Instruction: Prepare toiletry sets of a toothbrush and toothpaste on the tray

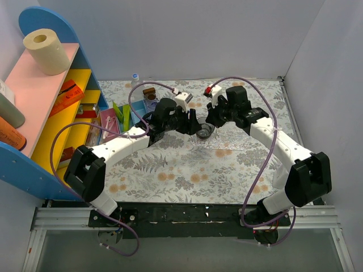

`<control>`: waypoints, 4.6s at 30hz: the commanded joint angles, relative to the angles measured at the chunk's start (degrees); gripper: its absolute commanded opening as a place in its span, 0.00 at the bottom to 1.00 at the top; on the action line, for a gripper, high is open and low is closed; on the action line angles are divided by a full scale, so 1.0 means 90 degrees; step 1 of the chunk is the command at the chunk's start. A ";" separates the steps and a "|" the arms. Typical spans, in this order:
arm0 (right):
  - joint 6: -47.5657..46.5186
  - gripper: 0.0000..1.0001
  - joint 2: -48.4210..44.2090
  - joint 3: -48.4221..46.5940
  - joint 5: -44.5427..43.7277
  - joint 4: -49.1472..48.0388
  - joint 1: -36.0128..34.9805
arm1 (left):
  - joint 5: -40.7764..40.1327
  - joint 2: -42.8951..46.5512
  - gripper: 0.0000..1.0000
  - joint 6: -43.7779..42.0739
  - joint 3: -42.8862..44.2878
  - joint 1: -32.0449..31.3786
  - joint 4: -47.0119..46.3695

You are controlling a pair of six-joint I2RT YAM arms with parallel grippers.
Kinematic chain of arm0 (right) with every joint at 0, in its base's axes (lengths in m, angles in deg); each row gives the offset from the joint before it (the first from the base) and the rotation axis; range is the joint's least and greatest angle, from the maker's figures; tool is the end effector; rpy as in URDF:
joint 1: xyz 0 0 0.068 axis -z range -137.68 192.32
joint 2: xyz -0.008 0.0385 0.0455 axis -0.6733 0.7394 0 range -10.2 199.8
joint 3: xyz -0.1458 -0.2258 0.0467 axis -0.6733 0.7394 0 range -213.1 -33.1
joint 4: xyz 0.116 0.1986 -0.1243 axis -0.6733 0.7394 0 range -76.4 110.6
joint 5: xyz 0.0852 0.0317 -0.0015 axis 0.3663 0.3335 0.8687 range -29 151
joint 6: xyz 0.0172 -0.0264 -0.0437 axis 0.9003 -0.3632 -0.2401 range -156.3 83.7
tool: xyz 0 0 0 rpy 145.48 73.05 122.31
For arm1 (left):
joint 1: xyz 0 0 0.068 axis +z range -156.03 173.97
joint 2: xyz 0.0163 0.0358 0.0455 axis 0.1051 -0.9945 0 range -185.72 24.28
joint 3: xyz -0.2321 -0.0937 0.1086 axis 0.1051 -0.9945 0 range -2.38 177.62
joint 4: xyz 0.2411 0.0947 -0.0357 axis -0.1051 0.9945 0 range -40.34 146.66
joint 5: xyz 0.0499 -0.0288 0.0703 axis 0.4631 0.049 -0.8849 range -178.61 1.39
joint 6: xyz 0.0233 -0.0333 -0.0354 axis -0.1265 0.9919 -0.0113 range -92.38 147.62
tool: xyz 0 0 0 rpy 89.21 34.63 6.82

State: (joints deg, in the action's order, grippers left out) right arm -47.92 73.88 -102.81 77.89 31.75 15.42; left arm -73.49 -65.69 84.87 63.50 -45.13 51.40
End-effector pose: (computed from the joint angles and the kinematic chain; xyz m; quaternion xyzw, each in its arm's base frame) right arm 0.2951 0.1612 0.3154 -0.3527 0.7955 0.1908 0.4543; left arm 0.2779 -0.2377 0.2851 -0.0635 0.8404 -0.4666 0.2681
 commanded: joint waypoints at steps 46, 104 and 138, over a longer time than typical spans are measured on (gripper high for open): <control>0.2150 0.54 -0.0172 0.0422 -0.4161 -0.0328 -0.1855 | -0.2285 -0.0306 0.00 0.0953 0.0003 -0.0354 0.0452; 0.0032 0.01 -0.1109 0.0841 -0.0910 0.0601 0.2353 | -0.1884 0.1764 0.98 0.0251 -0.1364 -0.0354 -0.1609; -0.0067 0.01 -0.0133 0.0685 -0.0655 0.0571 0.2930 | -0.2099 0.1814 0.98 -0.0268 -0.1393 -0.0363 -0.1609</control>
State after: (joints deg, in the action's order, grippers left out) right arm -48.71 73.66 -95.05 71.48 40.36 41.52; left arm -92.24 -50.72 83.47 50.78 -48.16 37.17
